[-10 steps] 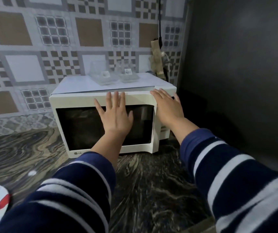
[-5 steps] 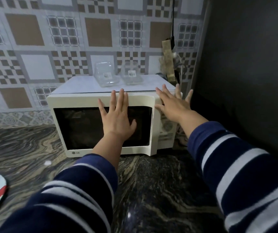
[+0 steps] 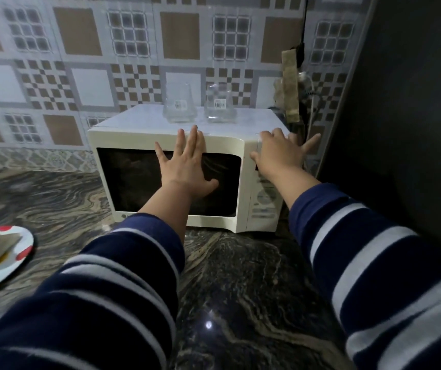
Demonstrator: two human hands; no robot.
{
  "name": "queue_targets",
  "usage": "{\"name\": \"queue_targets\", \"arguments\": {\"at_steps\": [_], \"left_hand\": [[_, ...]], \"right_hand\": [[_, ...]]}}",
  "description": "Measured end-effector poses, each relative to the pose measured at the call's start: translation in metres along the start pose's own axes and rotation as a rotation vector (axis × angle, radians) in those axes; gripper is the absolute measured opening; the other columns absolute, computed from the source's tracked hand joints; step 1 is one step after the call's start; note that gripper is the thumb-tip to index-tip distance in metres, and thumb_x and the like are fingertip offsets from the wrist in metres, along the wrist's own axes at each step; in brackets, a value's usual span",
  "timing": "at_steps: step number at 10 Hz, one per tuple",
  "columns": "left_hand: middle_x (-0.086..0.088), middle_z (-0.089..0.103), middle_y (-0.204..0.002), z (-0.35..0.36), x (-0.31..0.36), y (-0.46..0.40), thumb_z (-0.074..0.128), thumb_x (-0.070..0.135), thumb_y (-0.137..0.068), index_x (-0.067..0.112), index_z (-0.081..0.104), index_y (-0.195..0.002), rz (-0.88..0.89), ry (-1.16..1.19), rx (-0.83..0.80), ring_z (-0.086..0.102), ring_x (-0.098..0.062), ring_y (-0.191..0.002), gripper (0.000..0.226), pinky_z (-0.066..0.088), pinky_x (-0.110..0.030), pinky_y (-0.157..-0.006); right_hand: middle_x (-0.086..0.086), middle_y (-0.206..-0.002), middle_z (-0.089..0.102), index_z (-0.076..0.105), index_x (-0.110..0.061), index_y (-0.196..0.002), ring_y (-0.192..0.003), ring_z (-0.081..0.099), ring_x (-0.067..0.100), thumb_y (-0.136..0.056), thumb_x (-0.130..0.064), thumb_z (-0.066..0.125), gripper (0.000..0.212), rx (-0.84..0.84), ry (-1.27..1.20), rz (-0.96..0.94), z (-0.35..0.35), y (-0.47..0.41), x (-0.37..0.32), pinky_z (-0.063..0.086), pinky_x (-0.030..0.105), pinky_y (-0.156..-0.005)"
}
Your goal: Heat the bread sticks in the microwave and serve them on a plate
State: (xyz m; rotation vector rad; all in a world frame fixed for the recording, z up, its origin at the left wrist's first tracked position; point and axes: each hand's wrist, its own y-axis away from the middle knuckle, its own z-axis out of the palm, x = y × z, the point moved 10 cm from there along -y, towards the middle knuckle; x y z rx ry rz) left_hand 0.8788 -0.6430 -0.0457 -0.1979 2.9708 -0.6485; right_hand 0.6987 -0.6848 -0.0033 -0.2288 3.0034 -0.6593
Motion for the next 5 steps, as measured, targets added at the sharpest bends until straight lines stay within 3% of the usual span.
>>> {"name": "queue_targets", "arguments": {"at_steps": [1,3,4,5], "left_hand": [[0.003,-0.028,-0.157,-0.003,0.002,-0.001,0.050,0.066,-0.079,0.018,-0.019,-0.150,-0.009,0.008,-0.054,-0.023,-0.023,-0.145,0.110,-0.005,-0.065,-0.112],[0.003,-0.020,-0.159,-0.016,0.000,0.006,0.048,0.049,-0.088,0.018,-0.013,-0.151,0.027,-0.005,-0.159,-0.015,-0.020,-0.147,0.094,-0.004,-0.063,-0.114],[0.003,-0.012,-0.161,-0.029,-0.002,0.025,0.047,0.042,-0.091,0.018,-0.008,-0.153,0.030,0.075,-0.169,-0.012,-0.017,-0.148,0.086,-0.003,-0.061,-0.115],[0.005,0.004,-0.162,-0.035,0.004,0.068,0.048,0.039,-0.091,0.022,0.007,-0.153,0.096,0.167,-0.115,-0.006,-0.015,-0.148,0.076,0.001,-0.056,-0.117]], "right_hand": [[0.002,-0.138,0.042,0.042,-0.025,-0.134,-0.135,0.028,0.036,-0.092,-0.050,0.050,0.049,0.048,-0.008,0.005,0.001,0.003,-0.003,-0.002,0.076,-0.104],[0.002,-0.161,0.003,0.003,-0.030,-0.152,-0.147,-0.007,0.033,-0.088,-0.052,0.056,0.085,-0.076,-0.017,-0.030,0.014,0.013,0.001,-0.006,0.069,-0.109],[0.005,-0.161,-0.005,0.000,-0.030,-0.152,-0.146,-0.012,0.032,-0.090,-0.054,0.050,0.084,-0.165,-0.036,-0.018,0.009,0.035,-0.001,-0.007,0.065,-0.111],[0.007,-0.159,0.014,0.021,-0.025,-0.150,-0.147,0.004,0.031,-0.091,-0.055,0.047,0.072,-0.140,-0.103,-0.084,0.003,0.081,-0.016,0.001,0.062,-0.113]]}}
